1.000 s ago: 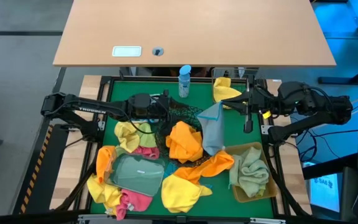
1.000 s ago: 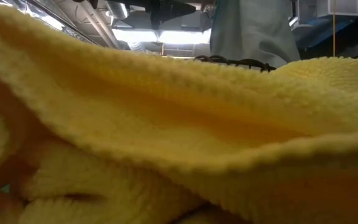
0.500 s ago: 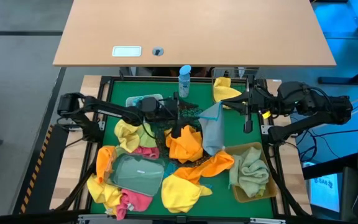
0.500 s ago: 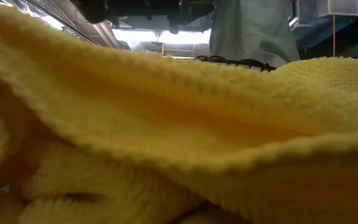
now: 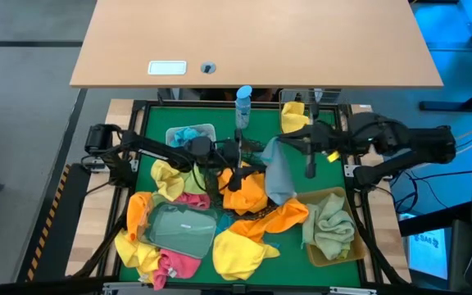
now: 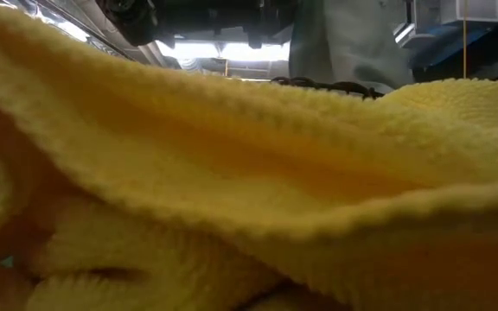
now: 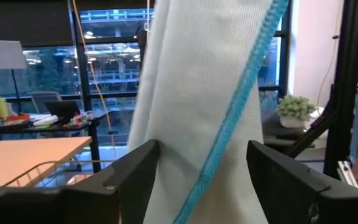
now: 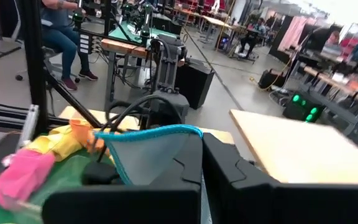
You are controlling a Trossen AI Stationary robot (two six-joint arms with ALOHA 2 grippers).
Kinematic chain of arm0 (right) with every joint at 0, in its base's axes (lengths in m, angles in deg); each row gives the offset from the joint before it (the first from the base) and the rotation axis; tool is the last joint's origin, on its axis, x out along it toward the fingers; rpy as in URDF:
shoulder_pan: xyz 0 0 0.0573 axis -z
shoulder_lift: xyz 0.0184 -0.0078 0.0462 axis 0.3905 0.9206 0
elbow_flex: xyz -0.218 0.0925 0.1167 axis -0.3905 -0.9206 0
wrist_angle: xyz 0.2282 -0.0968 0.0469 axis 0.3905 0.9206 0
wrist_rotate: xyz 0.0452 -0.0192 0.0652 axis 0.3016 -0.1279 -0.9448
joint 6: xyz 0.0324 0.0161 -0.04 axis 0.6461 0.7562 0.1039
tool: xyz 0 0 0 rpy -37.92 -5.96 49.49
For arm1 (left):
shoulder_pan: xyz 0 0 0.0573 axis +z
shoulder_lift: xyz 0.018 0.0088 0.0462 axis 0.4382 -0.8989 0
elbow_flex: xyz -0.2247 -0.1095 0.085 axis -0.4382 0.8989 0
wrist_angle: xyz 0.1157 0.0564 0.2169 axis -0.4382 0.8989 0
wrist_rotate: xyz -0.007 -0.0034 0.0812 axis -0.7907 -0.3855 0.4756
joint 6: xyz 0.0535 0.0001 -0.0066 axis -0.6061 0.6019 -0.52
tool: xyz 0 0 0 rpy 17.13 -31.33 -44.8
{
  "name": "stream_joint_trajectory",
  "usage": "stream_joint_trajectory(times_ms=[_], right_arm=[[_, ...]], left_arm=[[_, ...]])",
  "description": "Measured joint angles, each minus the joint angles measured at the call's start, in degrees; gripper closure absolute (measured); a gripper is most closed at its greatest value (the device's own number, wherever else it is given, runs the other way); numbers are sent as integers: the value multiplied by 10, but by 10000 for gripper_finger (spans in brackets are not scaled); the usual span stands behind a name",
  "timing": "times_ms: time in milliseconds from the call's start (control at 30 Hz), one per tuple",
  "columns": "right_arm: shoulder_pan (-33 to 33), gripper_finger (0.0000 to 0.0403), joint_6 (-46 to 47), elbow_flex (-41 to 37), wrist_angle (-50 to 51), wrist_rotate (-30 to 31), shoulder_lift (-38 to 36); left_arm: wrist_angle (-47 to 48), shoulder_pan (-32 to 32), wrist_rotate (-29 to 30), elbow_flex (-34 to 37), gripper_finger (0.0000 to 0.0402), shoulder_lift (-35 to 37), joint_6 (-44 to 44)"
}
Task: Sort microfiber towel by color & place in baskets
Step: Put the light blue microfiber towel into the white bin
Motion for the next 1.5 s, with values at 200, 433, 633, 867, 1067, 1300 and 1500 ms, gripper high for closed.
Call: stream_joint_trajectory(times_ms=[200, 433, 633, 867, 1067, 1300, 1500], right_arm=[[0, 401, -64, 0, -98, 24, 53], [1, 401, -122, 0, -184, 38, 102], [21, 401, -135, 0, -225, 44, 133], [30, 401, -134, 0, -250, 30, 153], [30, 401, -130, 0, -237, 18, 160], [30, 401, -99, 0, -212, 4, 160], [30, 401, -98, 0, -213, 5, 160]], left_arm=[[-2, -10, 0, 0, 160, 0, 0], [-5, -10, 0, 0, 160, 0, 0], [-5, -10, 1, 0, 159, 0, -3], [-19, -9, 5, 0, 164, 0, -3], [-46, -9, 7, 0, 183, 0, -4], [-48, -8, 25, 0, 231, 0, -11], [-48, -8, 22, 0, 308, 0, -38]])
